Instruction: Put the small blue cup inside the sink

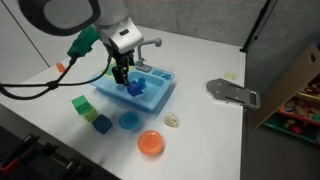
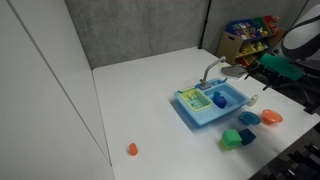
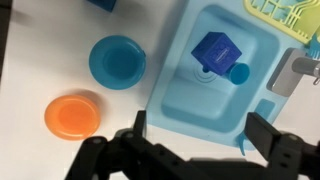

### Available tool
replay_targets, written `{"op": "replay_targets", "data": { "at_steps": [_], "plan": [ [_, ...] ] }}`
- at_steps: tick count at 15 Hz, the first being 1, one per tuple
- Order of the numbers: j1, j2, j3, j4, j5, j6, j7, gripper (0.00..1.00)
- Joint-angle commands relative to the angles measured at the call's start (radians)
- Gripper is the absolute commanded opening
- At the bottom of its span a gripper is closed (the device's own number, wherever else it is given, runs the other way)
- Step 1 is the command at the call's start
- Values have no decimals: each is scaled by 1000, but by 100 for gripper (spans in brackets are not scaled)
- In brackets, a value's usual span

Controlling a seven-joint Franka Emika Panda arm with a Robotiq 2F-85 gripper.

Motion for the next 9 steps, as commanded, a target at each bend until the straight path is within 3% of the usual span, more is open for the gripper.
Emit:
{"op": "replay_targets", "data": {
  "at_steps": [1, 4, 9],
  "plan": [
    [-7, -137, -36, -52, -213, -104, -19, 100],
    [-34, -226, -22, -37, -342, -214, -53, 100],
    [-58, -351, 24, 9, -414, -430, -214, 100]
  ]
}}
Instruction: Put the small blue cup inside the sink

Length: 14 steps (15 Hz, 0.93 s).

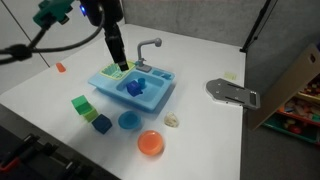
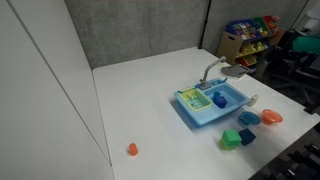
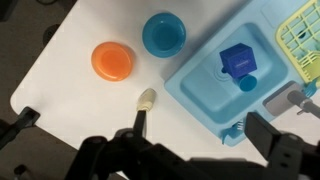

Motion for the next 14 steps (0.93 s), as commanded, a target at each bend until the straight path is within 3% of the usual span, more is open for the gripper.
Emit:
{"op": "replay_targets", "data": {
  "at_steps": [1, 7, 14],
  "plan": [
    [-29, -97, 45, 31, -37, -161, -135, 100],
    [-34, -224, 99, 47, -84, -344, -317, 100],
    [-12, -390, 114, -32, -124, -360, -526, 100]
  ]
}}
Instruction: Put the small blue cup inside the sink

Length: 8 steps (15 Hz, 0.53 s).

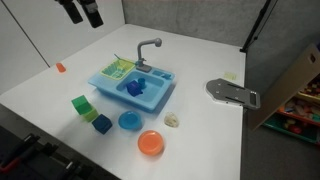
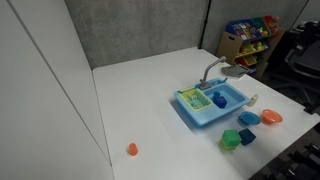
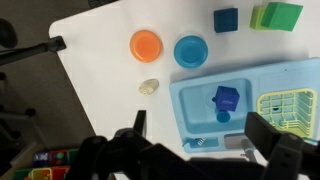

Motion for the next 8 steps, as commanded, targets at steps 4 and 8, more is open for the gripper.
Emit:
{"op": "replay_targets", "data": {
  "at_steps": [4, 8],
  "plan": [
    [26, -142, -4, -80, 15, 14, -218, 100],
    [65, -182, -36, -103, 91, 33, -322, 100]
  ]
}}
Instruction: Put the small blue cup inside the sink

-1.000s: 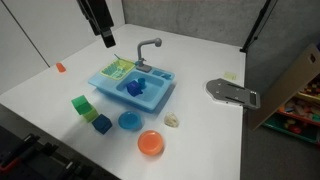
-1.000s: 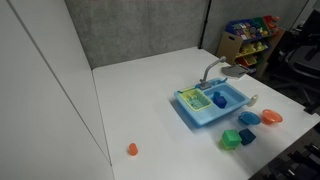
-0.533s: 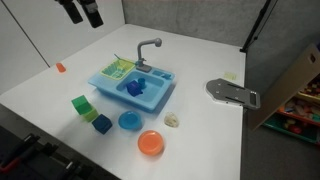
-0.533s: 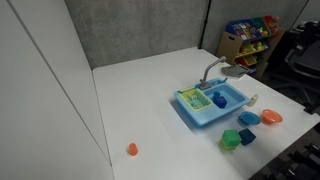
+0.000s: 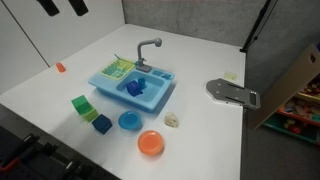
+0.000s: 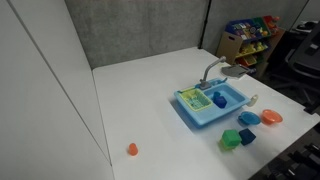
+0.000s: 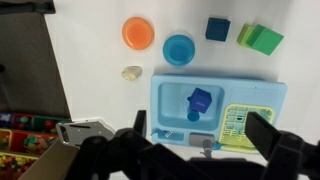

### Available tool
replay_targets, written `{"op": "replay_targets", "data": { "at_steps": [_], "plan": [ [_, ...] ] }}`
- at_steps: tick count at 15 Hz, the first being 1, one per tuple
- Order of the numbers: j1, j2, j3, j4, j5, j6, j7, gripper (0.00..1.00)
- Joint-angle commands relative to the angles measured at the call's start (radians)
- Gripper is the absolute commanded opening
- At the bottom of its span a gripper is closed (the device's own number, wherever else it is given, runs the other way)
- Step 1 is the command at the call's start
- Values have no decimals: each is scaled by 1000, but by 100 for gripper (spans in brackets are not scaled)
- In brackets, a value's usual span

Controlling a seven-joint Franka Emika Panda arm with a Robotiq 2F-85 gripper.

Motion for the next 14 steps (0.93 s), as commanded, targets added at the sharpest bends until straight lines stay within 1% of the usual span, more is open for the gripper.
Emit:
{"op": "replay_targets", "data": {
  "at_steps": [1, 6, 8, 9, 14],
  "plan": [
    [38, -57, -51, -38, 84, 40, -116, 100],
    [68, -45, -112, -29, 226, 42, -230, 100],
    [66, -40, -122, -29, 266, 34, -239, 100],
    [47, -34, -93, -25, 236, 35, -214, 100],
    [47, -33, -101, -26, 256, 35, -218, 100]
  ]
}}
